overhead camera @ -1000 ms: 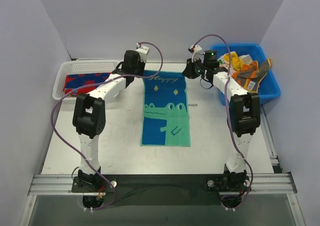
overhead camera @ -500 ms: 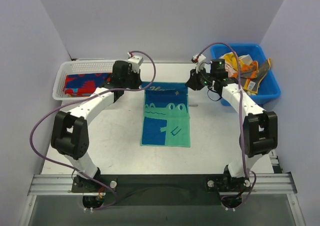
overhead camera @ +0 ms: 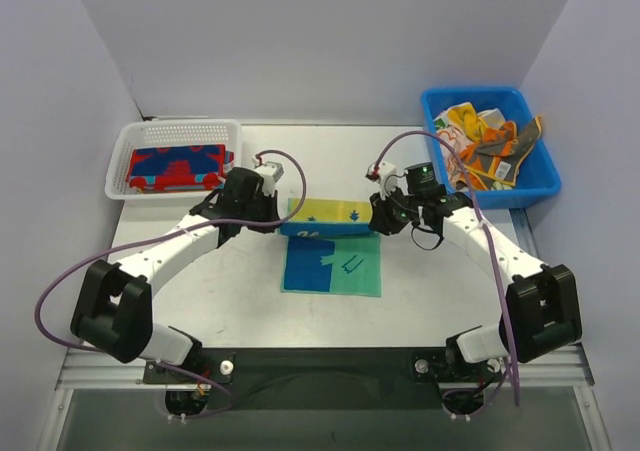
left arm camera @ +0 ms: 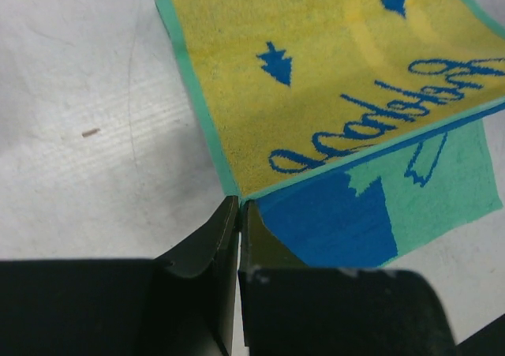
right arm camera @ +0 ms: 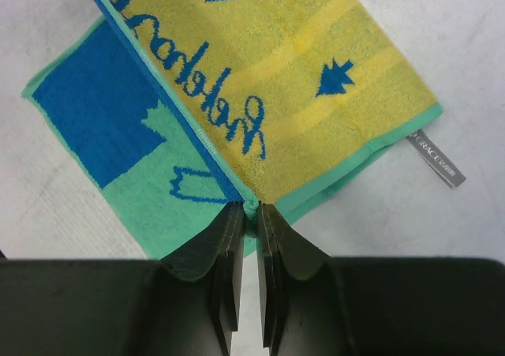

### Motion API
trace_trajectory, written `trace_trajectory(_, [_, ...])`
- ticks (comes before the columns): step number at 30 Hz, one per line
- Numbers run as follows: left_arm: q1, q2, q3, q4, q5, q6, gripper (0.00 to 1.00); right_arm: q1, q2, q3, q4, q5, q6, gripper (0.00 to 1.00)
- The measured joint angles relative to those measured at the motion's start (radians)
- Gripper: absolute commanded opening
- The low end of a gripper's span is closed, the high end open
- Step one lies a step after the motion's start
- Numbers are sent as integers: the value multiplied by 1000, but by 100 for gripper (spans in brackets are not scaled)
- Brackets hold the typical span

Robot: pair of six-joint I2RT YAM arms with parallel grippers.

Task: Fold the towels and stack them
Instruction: Fold the towel

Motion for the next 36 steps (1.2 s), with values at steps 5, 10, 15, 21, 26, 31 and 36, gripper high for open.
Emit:
trace_trajectory(5, [-36,-10,-62,-32,5,-50,0,5,-24,-22,-51,13,28,13])
trace_trajectory(10, [-82,47,-75,-70,7,-95,0,8,50,-31,-117,13,84,12])
trace_trajectory(15, [-109,149,-81,-97,4,-139,0,14,228,3,-214,16,122,12])
trace_trajectory(21, [-109,198,-78,-99,-5,-182,0,27,319,31,-263,34,135,13])
trace_trajectory(26, [-111,204,-70,-101,-16,-198,0,40,325,56,-273,69,122,18])
trace_trajectory(31, [-110,208,-62,-104,-32,-202,0,41,323,70,-277,95,116,47])
trace_trajectory(36, [-110,185,-66,-121,-54,-203,0,41,252,56,-287,114,141,62])
